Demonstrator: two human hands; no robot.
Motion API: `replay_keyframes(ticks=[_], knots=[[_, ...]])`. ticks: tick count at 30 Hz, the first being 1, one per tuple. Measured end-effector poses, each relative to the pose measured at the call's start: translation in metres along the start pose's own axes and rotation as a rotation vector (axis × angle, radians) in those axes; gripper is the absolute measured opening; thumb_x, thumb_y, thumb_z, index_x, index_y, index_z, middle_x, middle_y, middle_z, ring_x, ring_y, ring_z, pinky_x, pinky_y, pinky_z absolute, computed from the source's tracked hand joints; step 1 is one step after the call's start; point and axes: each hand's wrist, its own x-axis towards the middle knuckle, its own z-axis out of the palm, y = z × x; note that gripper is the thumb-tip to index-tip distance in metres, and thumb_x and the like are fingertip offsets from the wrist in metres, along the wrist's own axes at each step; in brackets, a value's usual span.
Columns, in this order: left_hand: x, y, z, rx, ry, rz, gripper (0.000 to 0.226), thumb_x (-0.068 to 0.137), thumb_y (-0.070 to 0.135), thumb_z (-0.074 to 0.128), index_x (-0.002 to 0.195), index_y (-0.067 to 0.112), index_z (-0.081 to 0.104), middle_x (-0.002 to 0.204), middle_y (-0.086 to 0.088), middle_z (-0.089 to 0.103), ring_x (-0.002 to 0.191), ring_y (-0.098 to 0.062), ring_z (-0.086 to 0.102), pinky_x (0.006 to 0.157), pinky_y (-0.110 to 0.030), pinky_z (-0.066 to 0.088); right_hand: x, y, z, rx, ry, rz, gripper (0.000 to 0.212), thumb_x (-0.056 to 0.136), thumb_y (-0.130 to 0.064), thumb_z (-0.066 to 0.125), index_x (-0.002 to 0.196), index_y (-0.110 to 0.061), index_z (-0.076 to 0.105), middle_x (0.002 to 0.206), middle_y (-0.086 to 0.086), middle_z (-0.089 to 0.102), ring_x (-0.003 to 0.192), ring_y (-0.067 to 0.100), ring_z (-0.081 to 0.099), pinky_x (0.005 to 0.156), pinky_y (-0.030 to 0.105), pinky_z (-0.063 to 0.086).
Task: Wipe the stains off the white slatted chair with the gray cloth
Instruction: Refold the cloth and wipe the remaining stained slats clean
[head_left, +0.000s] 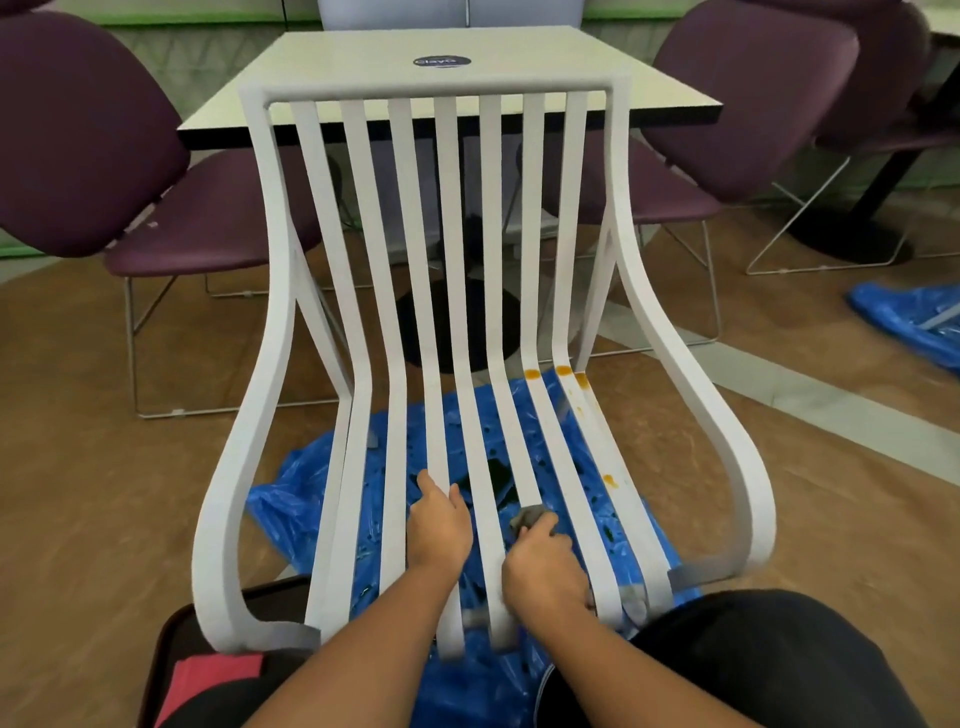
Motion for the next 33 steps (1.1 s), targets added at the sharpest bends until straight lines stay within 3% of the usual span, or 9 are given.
replay_keyframes(ticks=[6,9,16,21,25,27,29,33], knots=[[0.004,0.0,0.003,0.033,-0.016,0.007,0.049,0.107,0.034,0.037,0.149,0.013,0.026,0.07,0.006,0.05,0.064,-0.015,0.057,0.059,-0.032,0.051,0.062,-0.039,-0.01,-0.075,-0.055,-0.026,0.045,0.104,-0.031,0.036,0.14,-0.007,0.025,0.126,0.019,0.056,0.106,0.033,0.062,0.075,0.041,0.048],[0.008,-0.001,0.004,0.032,-0.017,0.005,0.047,0.107,0.034,0.038,0.148,0.014,0.026,0.074,0.002,0.058,0.065,-0.015,0.061,0.06,-0.034,0.055,0.097,-0.058,-0.013,-0.111,-0.056,-0.056,0.048,0.104,-0.028,0.038,0.142,-0.003,0.022,0.124,0.019,0.061,0.106,0.033,0.063,0.072,0.04,0.047],[0.016,-0.006,0.01,0.052,-0.026,-0.015,0.048,0.107,0.033,0.038,0.149,0.015,0.024,0.081,-0.002,0.066,0.066,-0.015,0.064,0.058,-0.032,0.055,0.174,-0.101,-0.012,-0.09,-0.06,-0.075,0.057,0.099,-0.025,0.049,0.143,-0.004,0.019,0.127,0.02,0.06,0.112,0.037,0.06,0.082,0.045,0.051],[0.018,-0.007,0.013,0.079,-0.047,-0.035,0.052,0.107,0.037,0.035,0.153,0.017,0.018,0.081,0.005,0.062,0.069,-0.011,0.063,0.06,-0.025,0.052,0.216,-0.131,-0.02,-0.084,-0.094,-0.086,0.065,0.098,-0.02,0.051,0.146,0.0,0.012,0.129,0.022,0.057,0.113,0.038,0.059,0.085,0.046,0.051],[0.022,-0.008,0.015,0.086,-0.04,-0.036,0.05,0.107,0.038,0.034,0.152,0.02,0.019,0.073,0.014,0.054,0.063,-0.003,0.057,0.055,-0.018,0.047,0.246,-0.147,-0.023,0.0,-0.069,-0.1,0.071,0.097,-0.016,0.055,0.149,0.001,0.01,0.119,0.02,0.062,0.106,0.036,0.063,0.07,0.041,0.047],[0.024,-0.008,0.016,0.094,-0.041,-0.041,0.05,0.107,0.038,0.034,0.152,0.021,0.02,0.071,0.016,0.052,0.059,0.0,0.053,0.048,-0.014,0.04,0.259,-0.147,-0.019,0.036,0.001,-0.142,0.065,0.101,-0.018,0.048,0.151,-0.001,0.012,0.11,0.018,0.066,0.097,0.034,0.066,0.066,0.041,0.047],[0.023,-0.009,0.016,0.083,-0.038,-0.034,0.05,0.107,0.038,0.034,0.152,0.021,0.021,0.071,0.016,0.052,0.058,0.0,0.053,0.047,-0.013,0.038,0.265,-0.144,-0.017,0.142,0.064,-0.181,0.044,0.106,-0.021,0.038,0.144,-0.004,0.026,0.098,0.016,0.066,0.086,0.033,0.065,0.063,0.04,0.046],[0.024,-0.01,0.015,0.089,-0.044,-0.033,0.05,0.107,0.038,0.033,0.152,0.021,0.02,0.069,0.016,0.051,0.058,0.0,0.054,0.051,-0.017,0.047,0.265,-0.142,-0.022,0.273,0.065,-0.196,0.023,0.107,-0.019,0.033,0.127,-0.008,0.036,0.095,0.017,0.06,0.082,0.034,0.059,0.065,0.041,0.041]])
